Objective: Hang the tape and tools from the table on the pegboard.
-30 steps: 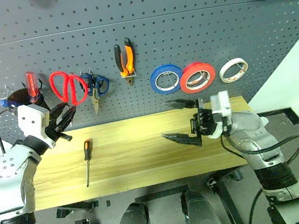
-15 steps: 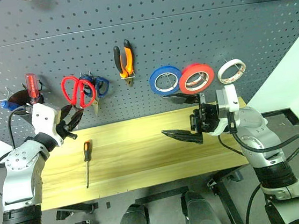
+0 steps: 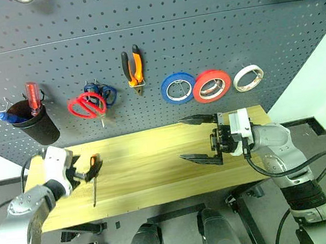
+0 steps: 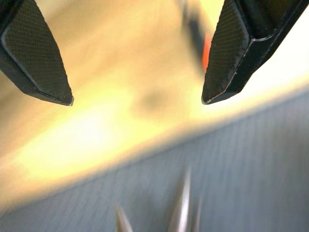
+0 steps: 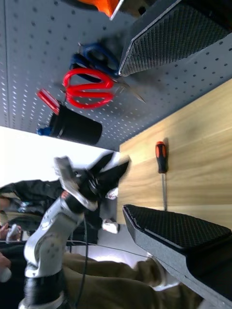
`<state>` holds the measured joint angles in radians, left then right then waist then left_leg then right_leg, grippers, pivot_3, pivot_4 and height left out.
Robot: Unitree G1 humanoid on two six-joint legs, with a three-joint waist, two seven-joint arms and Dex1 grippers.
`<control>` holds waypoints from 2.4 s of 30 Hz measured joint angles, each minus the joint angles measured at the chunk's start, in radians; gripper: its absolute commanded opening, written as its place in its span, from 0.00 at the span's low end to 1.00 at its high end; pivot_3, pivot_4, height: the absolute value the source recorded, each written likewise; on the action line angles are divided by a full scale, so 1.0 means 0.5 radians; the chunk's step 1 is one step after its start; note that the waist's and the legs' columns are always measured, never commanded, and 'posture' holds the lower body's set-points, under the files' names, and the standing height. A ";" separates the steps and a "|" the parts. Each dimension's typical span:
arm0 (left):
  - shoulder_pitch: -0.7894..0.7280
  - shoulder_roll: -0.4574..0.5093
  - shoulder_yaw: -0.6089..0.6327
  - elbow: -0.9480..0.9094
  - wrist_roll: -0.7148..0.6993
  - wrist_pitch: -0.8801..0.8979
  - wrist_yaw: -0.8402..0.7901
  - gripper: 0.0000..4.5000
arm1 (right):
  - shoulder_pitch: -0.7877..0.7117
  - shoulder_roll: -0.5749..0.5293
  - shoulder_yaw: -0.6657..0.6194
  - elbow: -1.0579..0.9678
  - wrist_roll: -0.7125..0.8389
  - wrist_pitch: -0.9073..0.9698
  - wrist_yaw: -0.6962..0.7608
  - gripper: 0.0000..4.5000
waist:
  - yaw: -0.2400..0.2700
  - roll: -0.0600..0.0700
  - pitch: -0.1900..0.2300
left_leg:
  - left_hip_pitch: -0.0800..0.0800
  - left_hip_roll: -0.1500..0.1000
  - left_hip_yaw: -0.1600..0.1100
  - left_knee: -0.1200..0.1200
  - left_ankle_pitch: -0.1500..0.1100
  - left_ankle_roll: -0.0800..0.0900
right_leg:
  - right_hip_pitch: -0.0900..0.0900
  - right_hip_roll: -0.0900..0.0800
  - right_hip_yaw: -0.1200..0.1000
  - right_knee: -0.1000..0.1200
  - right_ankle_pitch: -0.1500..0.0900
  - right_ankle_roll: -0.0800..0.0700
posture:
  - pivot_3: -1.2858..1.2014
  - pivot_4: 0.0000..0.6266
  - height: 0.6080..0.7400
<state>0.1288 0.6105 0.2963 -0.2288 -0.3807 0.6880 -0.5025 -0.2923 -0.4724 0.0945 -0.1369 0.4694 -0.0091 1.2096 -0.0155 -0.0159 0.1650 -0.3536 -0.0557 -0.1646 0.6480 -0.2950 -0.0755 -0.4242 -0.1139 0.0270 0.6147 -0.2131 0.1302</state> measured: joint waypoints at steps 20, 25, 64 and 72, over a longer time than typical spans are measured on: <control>-1.160 -0.258 -0.252 1.744 0.327 0.222 0.407 0.99 | 0.182 -0.067 0.058 0.067 -0.159 -0.115 0.011 1.00 | -0.002 -0.002 -0.004 | 0.029 -0.001 -0.002 -0.001 0.000 -0.001 | 0.033 0.000 -0.003 -0.004 -0.001 0.002 | 0.51 0.16 0.98; -1.356 -0.289 -0.254 2.164 0.377 0.070 0.398 0.99 | 0.197 -0.071 0.061 0.065 -0.169 -0.125 -0.005 1.00 | -0.008 -0.003 -0.005 | 0.029 -0.001 -0.003 0.000 0.000 -0.001 | 0.033 0.000 -0.003 -0.004 -0.001 0.003 | 0.50 0.16 0.98; -0.550 0.100 0.687 0.165 -0.639 -1.157 -0.569 0.12 | -0.022 0.051 0.039 0.086 -0.034 -0.090 -0.046 1.00 | 0.009 -0.001 -0.005 | 0.029 0.001 -0.001 0.002 -0.003 -0.002 | 0.037 -0.002 -0.004 -0.007 -0.002 0.000 | 0.52 0.13 0.98; -1.049 0.110 0.706 0.457 -0.701 -1.238 -0.436 0.12 | -0.293 0.208 -0.050 -0.046 0.216 0.141 -0.269 1.00 | 0.004 -0.001 -0.006 | 0.024 0.001 0.000 -0.006 -0.004 -0.002 | 0.028 -0.002 -0.004 -0.008 -0.003 0.003 | 0.52 0.12 0.98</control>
<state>-0.3955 0.6653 0.6490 -0.0001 -0.7314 0.0690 -0.7206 -0.4386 -0.3685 0.0696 -0.1597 0.5776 0.0614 1.0752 -0.0136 -0.0165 0.1619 -0.3416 -0.0550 -0.1648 0.6451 -0.2970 -0.0766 -0.4103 -0.1149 0.0250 0.6106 -0.2144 0.1316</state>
